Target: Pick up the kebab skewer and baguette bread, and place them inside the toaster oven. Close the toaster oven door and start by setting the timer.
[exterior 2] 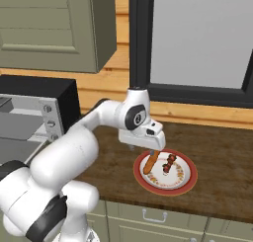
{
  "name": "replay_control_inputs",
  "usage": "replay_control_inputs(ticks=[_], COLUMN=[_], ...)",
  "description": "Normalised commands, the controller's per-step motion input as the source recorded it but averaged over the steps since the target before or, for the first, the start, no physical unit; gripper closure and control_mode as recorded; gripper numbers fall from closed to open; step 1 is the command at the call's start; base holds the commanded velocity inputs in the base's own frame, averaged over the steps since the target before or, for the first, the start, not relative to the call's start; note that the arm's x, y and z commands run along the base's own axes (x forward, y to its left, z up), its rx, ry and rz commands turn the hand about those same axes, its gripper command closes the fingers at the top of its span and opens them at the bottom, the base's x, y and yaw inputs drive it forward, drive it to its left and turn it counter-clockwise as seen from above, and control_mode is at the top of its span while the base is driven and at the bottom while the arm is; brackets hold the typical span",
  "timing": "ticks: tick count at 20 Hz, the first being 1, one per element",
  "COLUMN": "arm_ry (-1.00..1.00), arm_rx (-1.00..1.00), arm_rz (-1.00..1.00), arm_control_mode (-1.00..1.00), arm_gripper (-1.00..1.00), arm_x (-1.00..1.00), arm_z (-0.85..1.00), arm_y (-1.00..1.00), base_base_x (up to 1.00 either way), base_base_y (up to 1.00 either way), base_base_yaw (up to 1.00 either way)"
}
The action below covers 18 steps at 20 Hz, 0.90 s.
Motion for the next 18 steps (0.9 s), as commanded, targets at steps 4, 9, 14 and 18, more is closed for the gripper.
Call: replay_control_inputs(ticks=[4,9,14,18], arm_ry=[0.0,0.0,0.0,0.0], arm_rx=[0.0,0.0,0.0,-0.04], arm_rz=[0.0,0.0,0.0,0.0], arm_control_mode=[-1.0,-1.0,-1.0,-1.0], arm_gripper=[-1.0,-1.0,-1.0,-1.0], arm_x=[0.55,0.29,0.27,0.16], arm_z=[-0.42,-0.41,-0.32,-0.29], arm_y=[-0.01,-0.23,-0.13,-0.02], base_base_x=[0.0,0.0,0.0,0.0], base_base_y=[0.0,0.0,0.0,0.0], base_base_yaw=[0.0,0.0,0.0,0.0])
